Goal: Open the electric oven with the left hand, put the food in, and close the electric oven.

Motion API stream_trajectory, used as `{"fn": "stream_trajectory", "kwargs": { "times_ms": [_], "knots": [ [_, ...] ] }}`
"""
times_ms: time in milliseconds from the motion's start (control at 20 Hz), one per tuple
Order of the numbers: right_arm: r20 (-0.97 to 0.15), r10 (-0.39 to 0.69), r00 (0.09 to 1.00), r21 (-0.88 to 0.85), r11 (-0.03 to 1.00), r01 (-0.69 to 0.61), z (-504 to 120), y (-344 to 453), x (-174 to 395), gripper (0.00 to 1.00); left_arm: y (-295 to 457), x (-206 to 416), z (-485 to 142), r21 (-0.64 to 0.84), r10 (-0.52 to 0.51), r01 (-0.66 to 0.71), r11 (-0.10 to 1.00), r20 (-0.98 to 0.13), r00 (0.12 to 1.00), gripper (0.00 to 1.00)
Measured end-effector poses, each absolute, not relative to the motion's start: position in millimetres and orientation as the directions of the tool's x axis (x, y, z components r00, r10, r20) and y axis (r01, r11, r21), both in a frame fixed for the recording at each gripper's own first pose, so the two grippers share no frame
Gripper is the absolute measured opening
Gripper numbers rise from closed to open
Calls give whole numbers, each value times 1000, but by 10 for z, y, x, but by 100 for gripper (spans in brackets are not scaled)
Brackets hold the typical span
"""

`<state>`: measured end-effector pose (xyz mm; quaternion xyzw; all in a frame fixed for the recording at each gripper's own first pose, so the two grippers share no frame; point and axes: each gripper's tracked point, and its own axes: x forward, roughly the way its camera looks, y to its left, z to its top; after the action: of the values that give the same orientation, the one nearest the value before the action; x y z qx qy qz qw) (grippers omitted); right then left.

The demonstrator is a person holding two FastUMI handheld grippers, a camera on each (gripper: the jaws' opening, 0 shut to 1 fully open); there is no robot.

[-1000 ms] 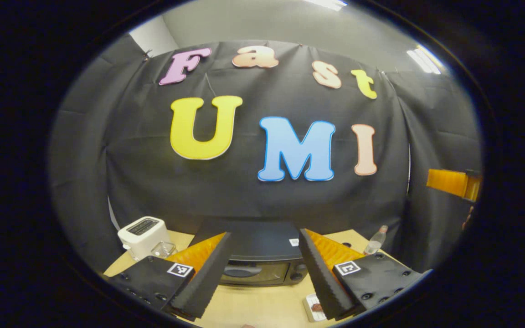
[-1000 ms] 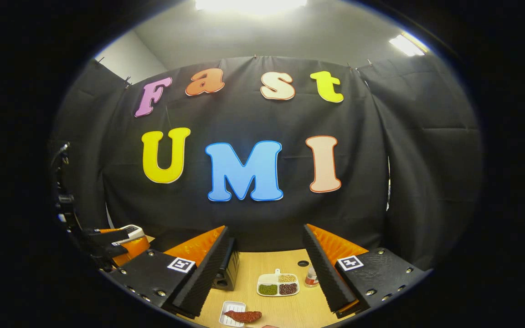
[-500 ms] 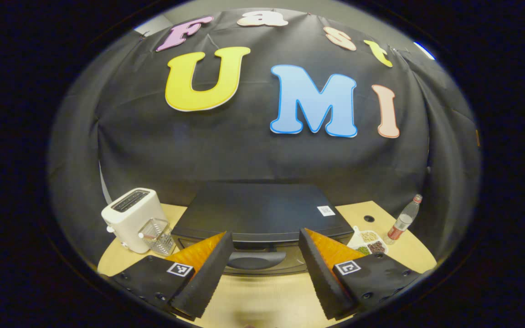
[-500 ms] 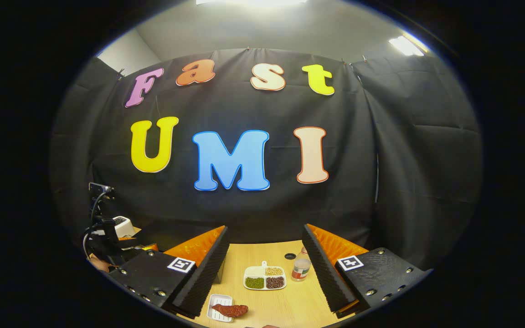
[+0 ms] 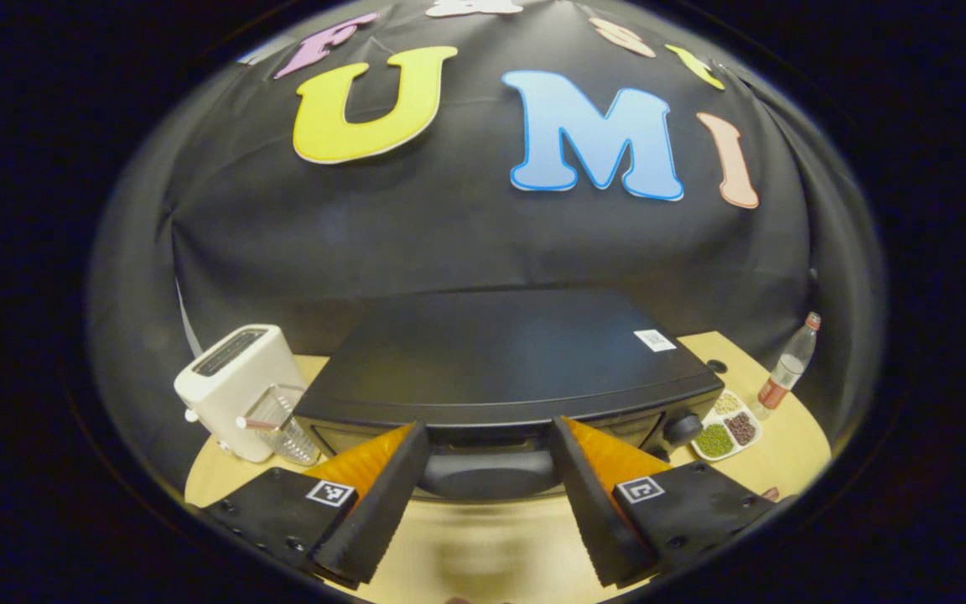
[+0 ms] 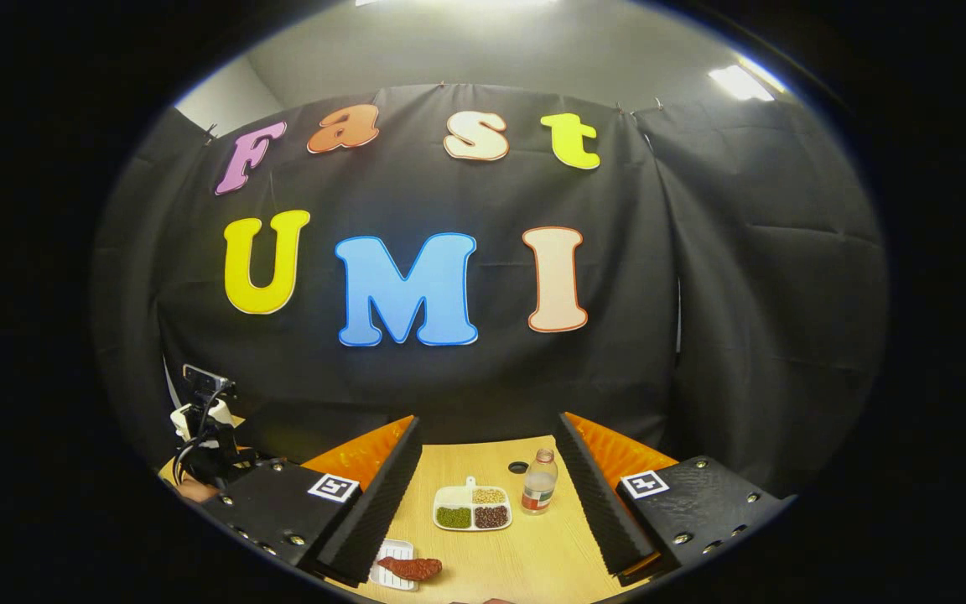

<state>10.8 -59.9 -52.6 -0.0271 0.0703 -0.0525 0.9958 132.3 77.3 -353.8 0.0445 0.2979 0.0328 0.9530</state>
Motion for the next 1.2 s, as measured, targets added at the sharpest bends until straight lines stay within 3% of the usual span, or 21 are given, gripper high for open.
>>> {"fn": "stream_trajectory", "kwargs": {
  "times_ms": [500, 550, 600, 750, 1100, 1150, 1200],
  "knots": [
    [-136, -86, 987, -48, 996, 80, -556, -505, 101, 98, 741, 866, -3538, 119, 101, -41, 992, -557, 824, 95],
    [-142, -81, 987, -44, 996, 76, -564, -485, 106, 98, 730, 816, -3551, 120, 95, -34, 992, -553, 828, 99],
    [-146, -77, 986, -43, 997, 71, -578, -470, 103, 98, 722, 771, -3568, 118, 90, -30, 993, -551, 829, 95],
    [-148, -65, 987, -50, 997, 59, -565, -422, 110, 98, 718, 581, -3642, 121, 86, -21, 992, -560, 824, 98],
    [-155, -42, 987, -68, 997, 32, -575, -346, 85, 98, 707, 126, -3959, 132, 72, 14, 991, -620, 781, 95],
    [-157, -40, 987, -71, 997, 30, -582, -334, 89, 98, 709, 55, -4019, 131, 68, 19, 991, -632, 772, 99],
    [-159, -39, 986, -72, 997, 28, -593, -328, 85, 98, 705, 6, -4075, 130, 66, 25, 991, -645, 761, 95]
  ]
}}
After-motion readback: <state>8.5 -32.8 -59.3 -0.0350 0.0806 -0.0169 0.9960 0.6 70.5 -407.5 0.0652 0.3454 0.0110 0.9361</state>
